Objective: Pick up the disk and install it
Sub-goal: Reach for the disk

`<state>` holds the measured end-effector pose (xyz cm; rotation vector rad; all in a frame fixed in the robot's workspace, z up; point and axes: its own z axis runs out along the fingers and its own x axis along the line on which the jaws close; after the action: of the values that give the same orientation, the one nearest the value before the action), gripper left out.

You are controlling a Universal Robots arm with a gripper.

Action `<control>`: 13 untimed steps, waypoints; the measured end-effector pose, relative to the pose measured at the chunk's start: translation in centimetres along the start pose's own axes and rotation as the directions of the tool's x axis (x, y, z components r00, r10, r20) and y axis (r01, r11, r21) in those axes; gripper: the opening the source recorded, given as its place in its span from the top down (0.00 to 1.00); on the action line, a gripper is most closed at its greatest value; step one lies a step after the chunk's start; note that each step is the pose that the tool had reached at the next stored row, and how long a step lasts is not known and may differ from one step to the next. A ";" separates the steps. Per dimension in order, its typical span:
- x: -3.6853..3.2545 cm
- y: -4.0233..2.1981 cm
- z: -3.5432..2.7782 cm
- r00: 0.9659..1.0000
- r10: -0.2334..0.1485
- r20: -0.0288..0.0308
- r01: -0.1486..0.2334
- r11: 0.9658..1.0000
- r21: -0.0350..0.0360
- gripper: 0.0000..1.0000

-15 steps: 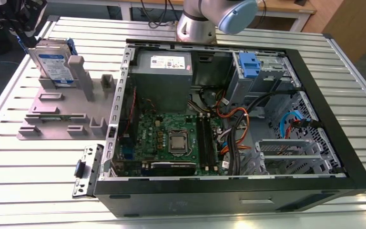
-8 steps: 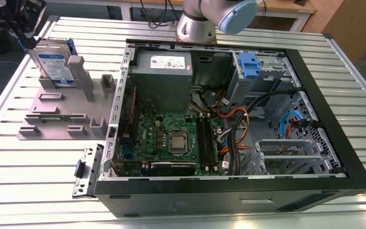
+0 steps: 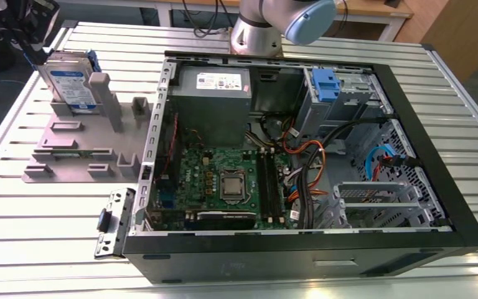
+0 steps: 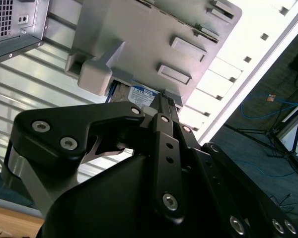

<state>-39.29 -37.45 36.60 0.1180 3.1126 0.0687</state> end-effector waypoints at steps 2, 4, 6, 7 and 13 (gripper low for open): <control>0.05 -0.01 0.05 1.000 0.000 0.000 0.000 1.000 0.000 0.90; 0.09 -0.01 0.10 1.000 0.000 0.000 0.000 1.000 0.000 0.90; 0.13 -0.02 0.15 1.000 0.000 0.000 0.000 1.000 0.000 0.90; 0.16 -0.02 0.18 1.000 0.000 0.000 0.000 1.000 0.000 0.90; 0.31 -0.03 0.31 1.000 0.000 0.000 0.000 1.000 0.000 0.90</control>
<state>-39.59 -37.44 36.27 0.1180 3.1125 0.0688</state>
